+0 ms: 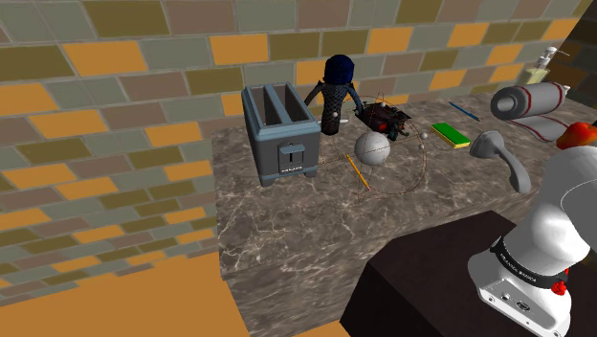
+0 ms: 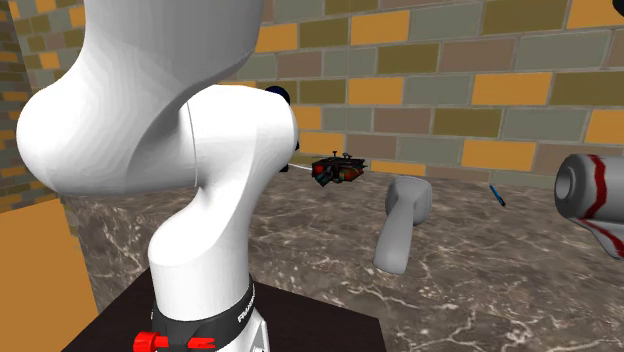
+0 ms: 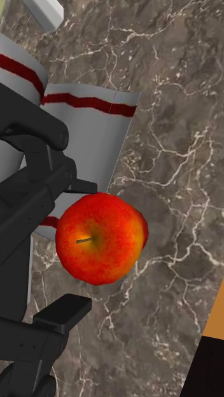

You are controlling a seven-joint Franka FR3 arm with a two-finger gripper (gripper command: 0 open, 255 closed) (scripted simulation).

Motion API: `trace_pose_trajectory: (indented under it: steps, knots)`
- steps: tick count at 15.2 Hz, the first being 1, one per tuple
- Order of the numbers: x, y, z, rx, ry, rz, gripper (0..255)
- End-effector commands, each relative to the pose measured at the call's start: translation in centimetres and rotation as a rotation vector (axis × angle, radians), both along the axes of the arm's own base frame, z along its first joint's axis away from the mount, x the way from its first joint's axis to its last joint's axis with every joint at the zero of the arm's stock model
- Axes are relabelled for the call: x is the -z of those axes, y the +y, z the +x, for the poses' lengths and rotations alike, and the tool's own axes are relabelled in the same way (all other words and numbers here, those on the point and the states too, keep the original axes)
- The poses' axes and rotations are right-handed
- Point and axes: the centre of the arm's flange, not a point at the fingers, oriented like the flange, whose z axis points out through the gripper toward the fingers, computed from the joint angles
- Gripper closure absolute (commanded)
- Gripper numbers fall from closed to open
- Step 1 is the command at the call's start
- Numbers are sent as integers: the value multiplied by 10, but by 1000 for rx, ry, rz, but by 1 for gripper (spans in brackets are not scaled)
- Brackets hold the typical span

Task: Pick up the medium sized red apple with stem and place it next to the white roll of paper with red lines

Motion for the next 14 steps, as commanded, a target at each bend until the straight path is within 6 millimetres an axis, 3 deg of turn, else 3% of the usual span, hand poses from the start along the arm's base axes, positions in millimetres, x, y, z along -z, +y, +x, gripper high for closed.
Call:
trace_pose_trajectory:
  steps: [1,3,7,14]
  knots:
    - [0,0,0,0,0,0,0]
    - [0,0,0,0,0,0,0]
    - [-50,4,-4,0,0,0,0]
    - [-50,4,-4,0,0,0,0]
